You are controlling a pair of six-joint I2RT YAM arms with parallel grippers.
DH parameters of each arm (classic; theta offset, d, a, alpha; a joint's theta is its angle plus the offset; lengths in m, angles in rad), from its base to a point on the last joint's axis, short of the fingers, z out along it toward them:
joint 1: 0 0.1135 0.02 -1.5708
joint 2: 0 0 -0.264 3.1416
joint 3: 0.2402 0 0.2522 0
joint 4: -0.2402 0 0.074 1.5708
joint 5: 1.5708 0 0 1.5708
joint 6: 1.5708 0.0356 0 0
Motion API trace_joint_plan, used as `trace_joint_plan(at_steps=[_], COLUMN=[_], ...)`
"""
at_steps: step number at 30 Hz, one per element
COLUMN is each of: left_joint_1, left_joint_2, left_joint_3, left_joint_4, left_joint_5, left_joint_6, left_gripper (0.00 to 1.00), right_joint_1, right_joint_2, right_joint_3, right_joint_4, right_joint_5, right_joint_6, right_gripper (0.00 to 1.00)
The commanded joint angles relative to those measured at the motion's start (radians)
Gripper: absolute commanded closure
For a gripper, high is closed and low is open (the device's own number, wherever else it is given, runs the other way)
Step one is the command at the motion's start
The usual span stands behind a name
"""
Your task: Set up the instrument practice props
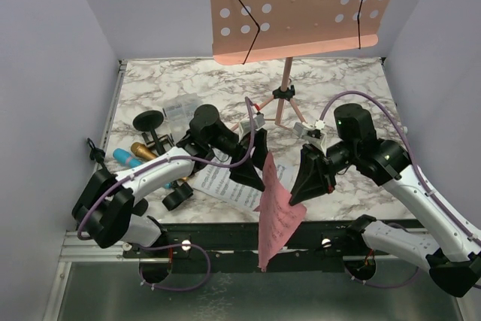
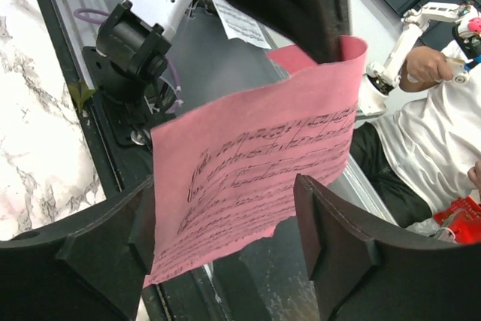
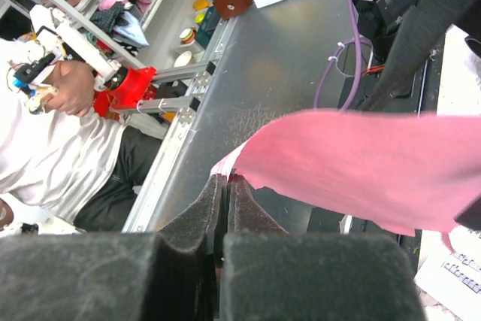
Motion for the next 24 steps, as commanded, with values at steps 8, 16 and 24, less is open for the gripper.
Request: trace_joint_plan(at_steps=[8, 16, 24], left_joint_1=[0.009, 0.072, 0.228], left_joint_2=[-0.126, -0.24, -0.43], left_joint_3=[-0.056, -0.159, -0.209], left_joint_4=[0.044, 0.044, -0.079], left_joint_5=[-0.048, -0.121, -0.206], left_joint_6=[-0.068, -0.134, -0.195], left_gripper=[0.46, 0.78, 1.0], right_joint_1=[0.007, 0.007, 0.007], right_joint_2=[-0.014, -0.034, -0.035], right_joint_3=[-0.008, -0.02, -0.039], right_joint_4=[-0.014, -0.016, 0.022], right_joint_5=[0.059, 0.143, 0.728], right_joint_6=[0.006, 0.046, 0.216], right_gripper=[1.0, 1.0, 0.54])
